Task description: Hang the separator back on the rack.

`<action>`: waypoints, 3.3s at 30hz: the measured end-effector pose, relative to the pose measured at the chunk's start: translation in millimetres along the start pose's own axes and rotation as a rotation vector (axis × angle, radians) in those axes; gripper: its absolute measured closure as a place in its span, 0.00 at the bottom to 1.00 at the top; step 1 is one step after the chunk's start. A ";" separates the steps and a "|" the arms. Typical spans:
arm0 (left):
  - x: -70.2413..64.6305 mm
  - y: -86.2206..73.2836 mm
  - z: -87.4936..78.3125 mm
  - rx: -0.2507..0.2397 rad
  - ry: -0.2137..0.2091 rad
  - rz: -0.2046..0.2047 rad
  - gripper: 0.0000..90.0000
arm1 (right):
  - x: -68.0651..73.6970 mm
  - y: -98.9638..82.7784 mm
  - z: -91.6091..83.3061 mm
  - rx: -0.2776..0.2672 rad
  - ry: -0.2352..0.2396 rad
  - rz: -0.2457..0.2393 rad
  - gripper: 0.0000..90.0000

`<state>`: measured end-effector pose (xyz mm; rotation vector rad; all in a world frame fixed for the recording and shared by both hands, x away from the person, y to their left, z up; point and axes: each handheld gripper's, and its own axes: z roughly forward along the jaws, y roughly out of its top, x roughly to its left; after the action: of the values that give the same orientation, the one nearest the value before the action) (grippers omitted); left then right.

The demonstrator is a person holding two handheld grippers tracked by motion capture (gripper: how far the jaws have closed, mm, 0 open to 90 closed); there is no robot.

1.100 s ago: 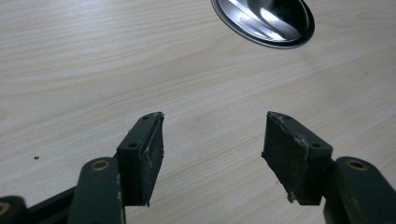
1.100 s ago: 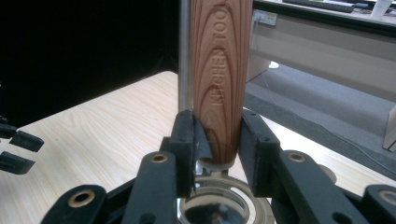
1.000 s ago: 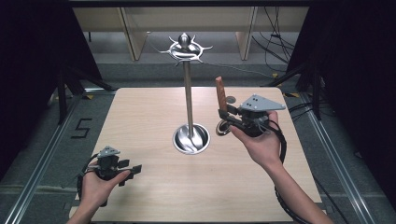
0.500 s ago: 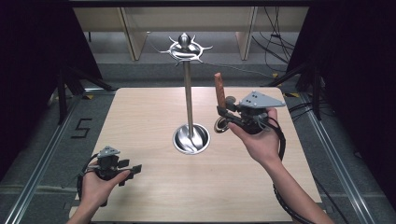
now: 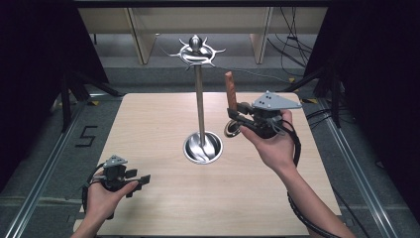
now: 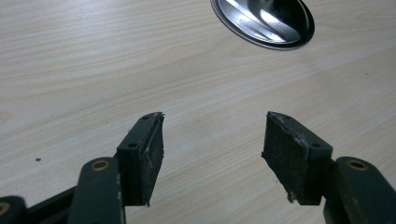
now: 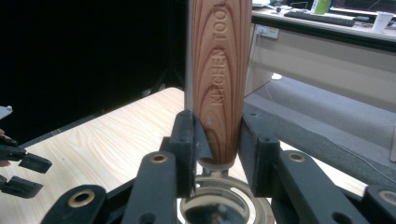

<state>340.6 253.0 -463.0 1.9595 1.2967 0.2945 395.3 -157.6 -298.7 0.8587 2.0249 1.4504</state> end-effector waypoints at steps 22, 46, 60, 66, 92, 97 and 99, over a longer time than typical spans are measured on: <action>-1.9 -0.3 2.1 -0.029 -0.004 -0.033 0.41 | -2.8 21.3 11.4 -0.004 0.016 -0.023 0.77; -1.5 -0.5 2.4 -0.031 -0.004 -0.033 0.41 | -0.2 30.3 20.8 0.013 0.037 -0.016 0.77; -1.2 -0.5 2.3 -0.030 -0.007 -0.030 0.41 | 2.9 34.3 35.9 0.034 0.035 -0.003 0.77; -0.3 -0.7 1.5 -0.033 -0.002 -0.031 0.41 | 4.0 33.7 43.1 0.048 0.026 -0.010 0.77; -0.3 -0.5 1.5 -0.004 0.001 -0.011 0.41 | -47.3 -45.3 -27.1 0.110 -0.033 0.077 0.52; -0.6 -0.8 1.8 -0.004 0.001 -0.013 0.41 | -58.8 -64.1 -37.1 0.143 -0.063 0.101 0.52; -1.5 -1.0 2.6 -0.015 0.001 -0.024 0.41 | -65.8 -77.7 -41.5 0.150 -0.088 0.122 0.52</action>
<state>340.7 250.7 -465.1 1.9302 1.3144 0.2923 394.6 -250.6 -357.5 1.1063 2.0666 1.3115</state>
